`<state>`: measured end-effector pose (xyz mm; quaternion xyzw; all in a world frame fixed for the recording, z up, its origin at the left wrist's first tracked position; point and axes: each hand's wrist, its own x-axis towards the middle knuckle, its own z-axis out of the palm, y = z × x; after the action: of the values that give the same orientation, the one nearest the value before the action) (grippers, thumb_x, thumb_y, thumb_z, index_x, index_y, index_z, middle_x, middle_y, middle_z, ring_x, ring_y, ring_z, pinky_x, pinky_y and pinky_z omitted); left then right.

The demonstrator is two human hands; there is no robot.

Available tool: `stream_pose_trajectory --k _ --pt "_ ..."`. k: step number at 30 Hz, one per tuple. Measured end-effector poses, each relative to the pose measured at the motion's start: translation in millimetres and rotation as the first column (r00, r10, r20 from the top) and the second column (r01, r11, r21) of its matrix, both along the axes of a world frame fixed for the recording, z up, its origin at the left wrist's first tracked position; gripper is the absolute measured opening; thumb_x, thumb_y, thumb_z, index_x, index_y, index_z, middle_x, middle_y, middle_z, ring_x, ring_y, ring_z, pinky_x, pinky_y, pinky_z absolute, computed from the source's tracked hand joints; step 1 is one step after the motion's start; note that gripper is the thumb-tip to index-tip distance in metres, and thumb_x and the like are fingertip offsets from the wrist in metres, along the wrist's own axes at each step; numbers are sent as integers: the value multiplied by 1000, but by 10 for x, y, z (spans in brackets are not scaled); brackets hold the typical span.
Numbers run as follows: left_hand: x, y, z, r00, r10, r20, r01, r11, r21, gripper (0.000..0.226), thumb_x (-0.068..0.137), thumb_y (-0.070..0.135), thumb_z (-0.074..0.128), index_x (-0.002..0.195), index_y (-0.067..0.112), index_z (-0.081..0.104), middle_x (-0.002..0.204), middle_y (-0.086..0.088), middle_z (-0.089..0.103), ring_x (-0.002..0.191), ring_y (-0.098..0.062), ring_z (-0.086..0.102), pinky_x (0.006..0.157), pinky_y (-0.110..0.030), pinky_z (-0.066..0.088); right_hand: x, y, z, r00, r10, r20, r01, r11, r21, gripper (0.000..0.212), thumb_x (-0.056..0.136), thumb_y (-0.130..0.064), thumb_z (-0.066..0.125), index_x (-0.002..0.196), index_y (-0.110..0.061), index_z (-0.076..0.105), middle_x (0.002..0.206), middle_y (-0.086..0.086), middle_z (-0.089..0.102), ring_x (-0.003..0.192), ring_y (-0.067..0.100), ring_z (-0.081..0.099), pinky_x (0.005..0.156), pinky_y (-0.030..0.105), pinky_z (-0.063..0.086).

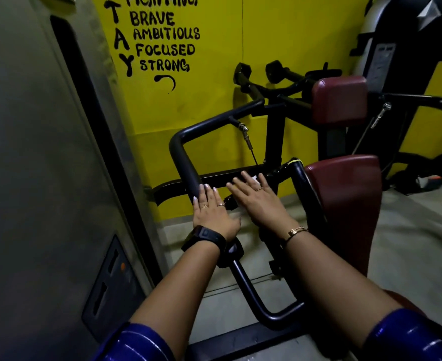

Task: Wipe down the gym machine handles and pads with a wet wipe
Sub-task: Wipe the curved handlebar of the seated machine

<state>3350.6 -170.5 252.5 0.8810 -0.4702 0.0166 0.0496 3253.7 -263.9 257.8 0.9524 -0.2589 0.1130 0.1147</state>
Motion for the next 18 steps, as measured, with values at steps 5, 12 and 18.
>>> stream_pose_trajectory --k 5,12,18 --pt "131 5 7 992 -126 24 125 991 51 92 95 56 39 153 4 -12 161 -15 -19 146 -29 -25 119 -41 -11 -135 -22 -54 998 46 -53 -48 999 -27 90 90 -6 53 153 -30 -6 162 -7 -6 148 12 -8 112 37 -16" --pt "118 31 -8 993 -117 -29 117 993 -3 96 93 54 44 153 6 -12 161 -14 -20 146 -26 -25 120 -39 -7 66 11 -115 996 -40 76 43 998 -37 67 99 -19 43 154 -17 5 162 5 6 149 19 -6 117 37 -10" --pt "117 47 -9 991 -95 -94 93 995 -19 95 93 49 45 154 5 -12 161 -14 -19 147 -26 -22 120 -38 -8 80 29 -147 992 107 61 -105 994 -34 58 98 -14 42 152 -20 23 157 3 26 148 19 14 117 36 -8"
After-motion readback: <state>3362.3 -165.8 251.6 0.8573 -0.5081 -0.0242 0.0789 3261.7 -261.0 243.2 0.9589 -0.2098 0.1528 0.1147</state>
